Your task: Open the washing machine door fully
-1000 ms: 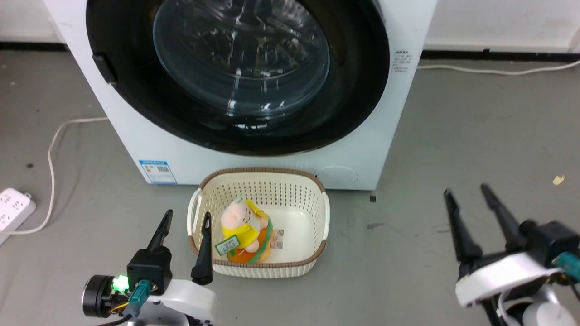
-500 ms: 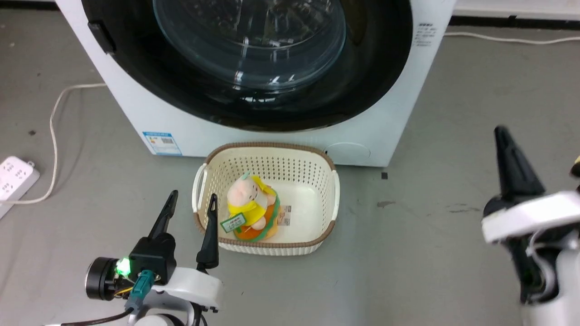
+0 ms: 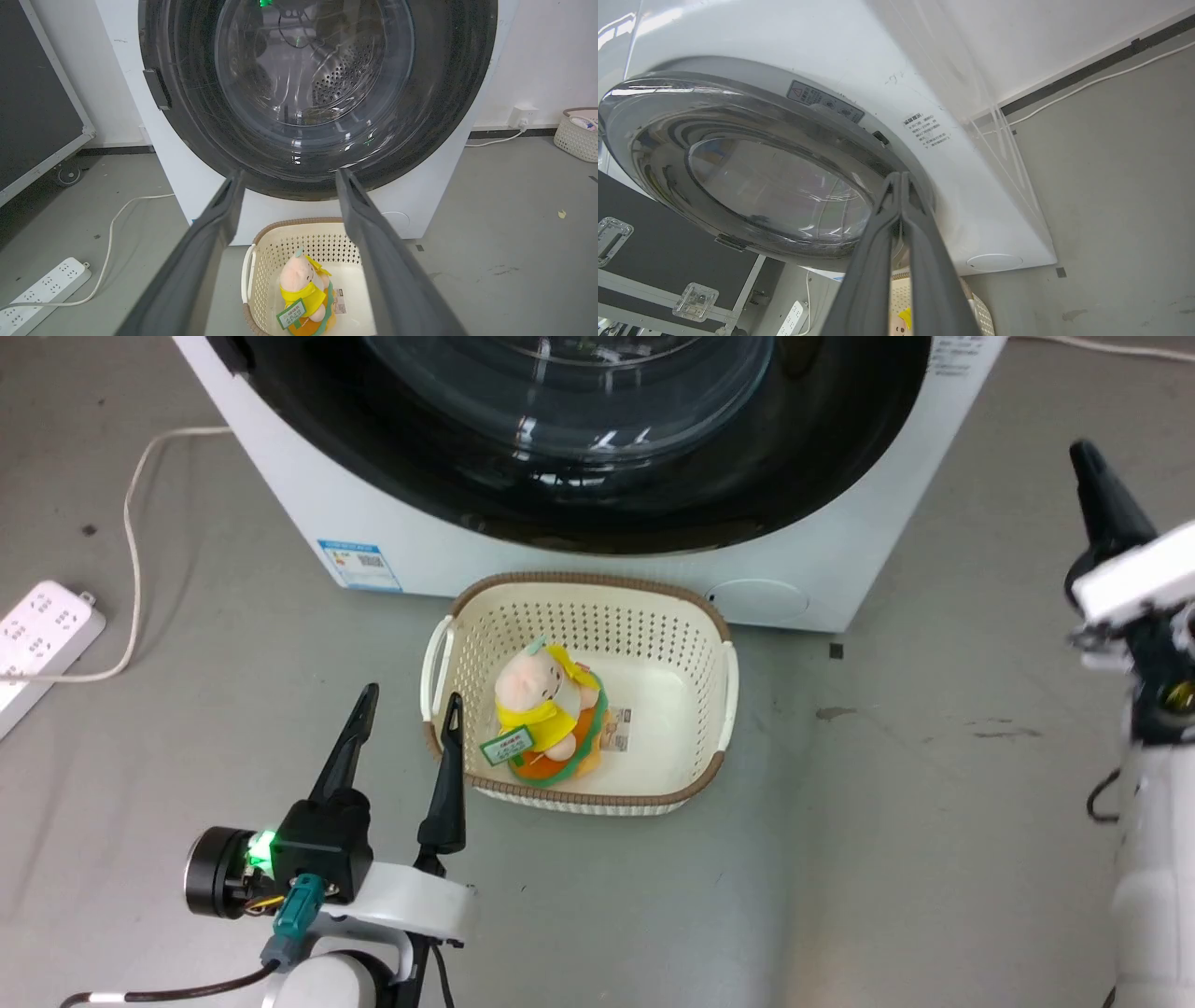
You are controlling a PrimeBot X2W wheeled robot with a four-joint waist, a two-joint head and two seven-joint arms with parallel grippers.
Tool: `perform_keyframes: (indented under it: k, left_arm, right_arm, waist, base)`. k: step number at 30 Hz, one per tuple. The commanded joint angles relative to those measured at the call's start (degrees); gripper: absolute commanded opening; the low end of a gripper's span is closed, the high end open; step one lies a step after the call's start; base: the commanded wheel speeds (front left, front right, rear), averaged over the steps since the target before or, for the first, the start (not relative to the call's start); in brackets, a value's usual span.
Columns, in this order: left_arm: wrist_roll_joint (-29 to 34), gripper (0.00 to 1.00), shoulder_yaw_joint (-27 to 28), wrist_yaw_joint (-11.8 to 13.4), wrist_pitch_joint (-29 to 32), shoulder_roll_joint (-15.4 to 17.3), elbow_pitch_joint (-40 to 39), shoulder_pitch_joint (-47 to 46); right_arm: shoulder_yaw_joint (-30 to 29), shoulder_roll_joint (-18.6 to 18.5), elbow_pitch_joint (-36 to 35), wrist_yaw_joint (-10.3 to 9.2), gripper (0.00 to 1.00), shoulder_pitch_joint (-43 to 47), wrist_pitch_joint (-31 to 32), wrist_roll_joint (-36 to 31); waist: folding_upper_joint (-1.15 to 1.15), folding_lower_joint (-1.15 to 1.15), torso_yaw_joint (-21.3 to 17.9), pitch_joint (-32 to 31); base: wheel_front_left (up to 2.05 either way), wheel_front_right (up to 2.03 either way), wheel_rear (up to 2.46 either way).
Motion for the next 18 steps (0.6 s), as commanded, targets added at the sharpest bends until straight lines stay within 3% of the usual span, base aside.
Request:
perform_keyframes:
  k: [1,18]
  left_arm:
    - [-0.3,1.00,-0.2,0.3,-0.7,0.1,-0.5,-0.9]
    - [-1.5,1.00,-2.4,1.2,-2.7,0.1,-1.3,-3.4]
  right_arm:
    - [-1.1,-0.6,2.3,0.00,0.00,-3.5,1.4,1.3]
    - [-10.4,-3.1,22.0,-0.01,0.00,-25.2,14.2,7.0]
  waist:
    - [0.00,-0.01,0.5,0.7]
    - [0.00,-0.01,3.6,5.7]
  base:
    - [0.00,0.00,0.00]
    - [0.00,0.00,0.00]
